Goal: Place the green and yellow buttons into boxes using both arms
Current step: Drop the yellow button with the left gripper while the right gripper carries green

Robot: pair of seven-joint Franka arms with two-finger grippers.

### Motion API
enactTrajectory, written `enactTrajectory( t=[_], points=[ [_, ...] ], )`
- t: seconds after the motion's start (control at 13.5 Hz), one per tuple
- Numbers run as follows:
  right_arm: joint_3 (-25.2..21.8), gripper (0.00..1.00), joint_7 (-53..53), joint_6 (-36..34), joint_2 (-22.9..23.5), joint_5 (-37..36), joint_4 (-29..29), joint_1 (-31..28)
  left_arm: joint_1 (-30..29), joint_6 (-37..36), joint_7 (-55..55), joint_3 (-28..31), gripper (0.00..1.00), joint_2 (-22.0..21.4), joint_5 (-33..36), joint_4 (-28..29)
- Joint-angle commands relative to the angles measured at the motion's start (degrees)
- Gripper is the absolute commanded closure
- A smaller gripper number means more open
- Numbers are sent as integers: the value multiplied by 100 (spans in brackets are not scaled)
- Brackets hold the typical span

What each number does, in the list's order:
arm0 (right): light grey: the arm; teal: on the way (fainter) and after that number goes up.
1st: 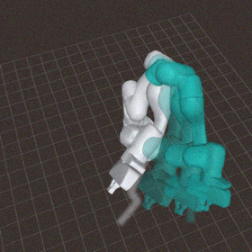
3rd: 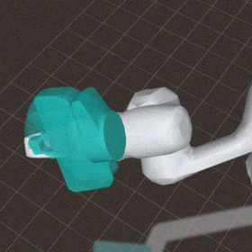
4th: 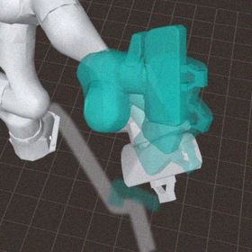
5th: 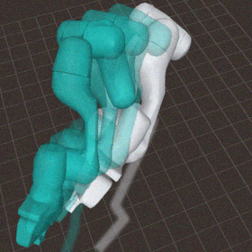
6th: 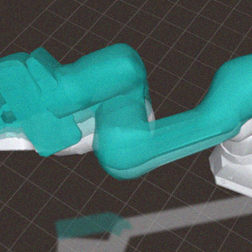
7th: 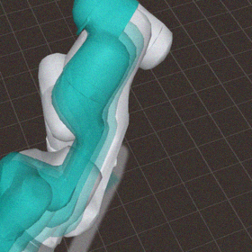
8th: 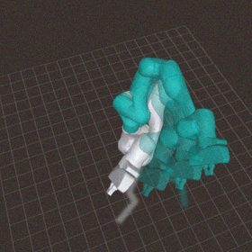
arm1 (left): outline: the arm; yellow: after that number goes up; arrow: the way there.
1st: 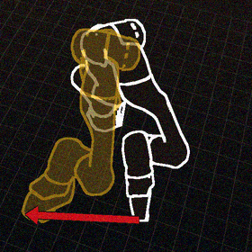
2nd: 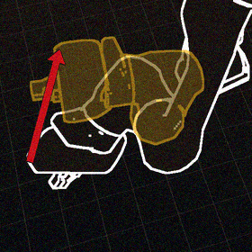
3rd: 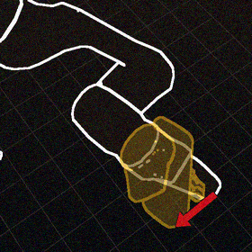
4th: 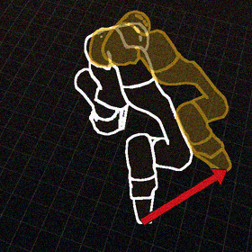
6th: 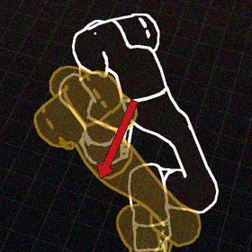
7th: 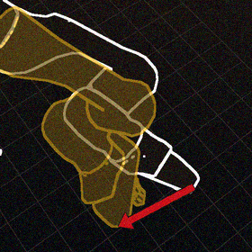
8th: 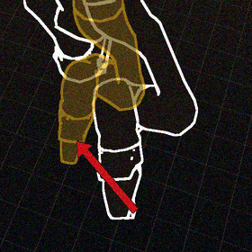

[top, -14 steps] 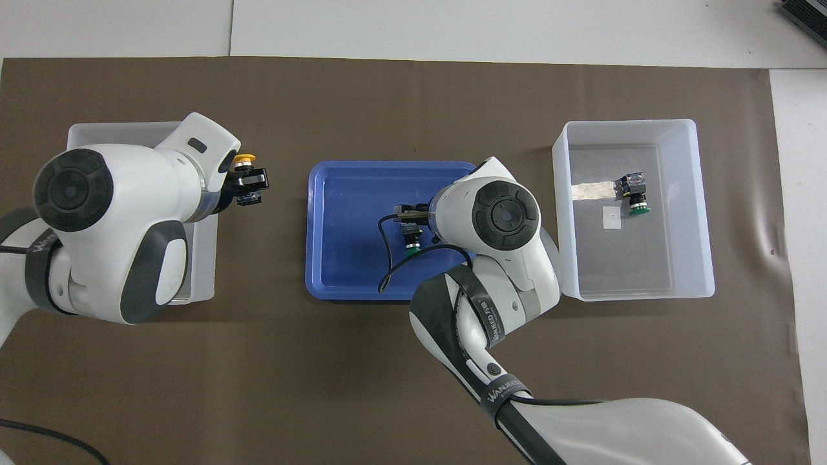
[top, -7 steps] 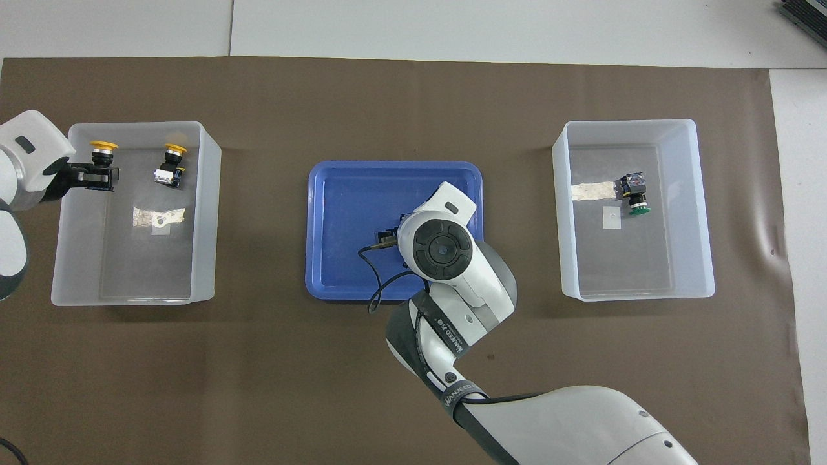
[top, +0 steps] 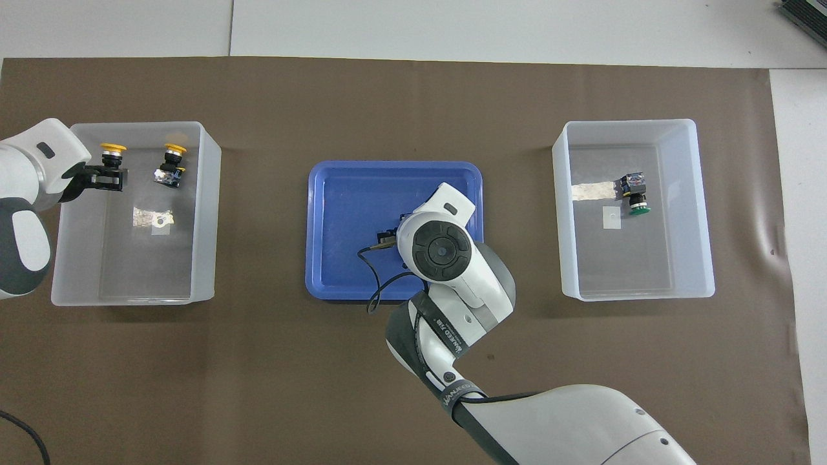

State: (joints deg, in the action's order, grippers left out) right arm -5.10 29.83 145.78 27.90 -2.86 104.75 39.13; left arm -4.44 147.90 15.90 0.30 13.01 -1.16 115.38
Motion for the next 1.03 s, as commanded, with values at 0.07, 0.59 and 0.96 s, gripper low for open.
enactTrajectory(
  t=[0.07,0.59,0.96],
  points=[
    [9,100,225,-109,-65,-4,-121,-64,-57,756,80,-39,100,412,37,-42],
    [-17,100,-607,-1726,-1593,-12,-218,-1186,-39,924,88,-39,0,536,46,-94],
    [-8,100,-2733,-1983,-1972,-4,194,-2646,22,793,18,-39,0,230,37,-130]
  ],
)
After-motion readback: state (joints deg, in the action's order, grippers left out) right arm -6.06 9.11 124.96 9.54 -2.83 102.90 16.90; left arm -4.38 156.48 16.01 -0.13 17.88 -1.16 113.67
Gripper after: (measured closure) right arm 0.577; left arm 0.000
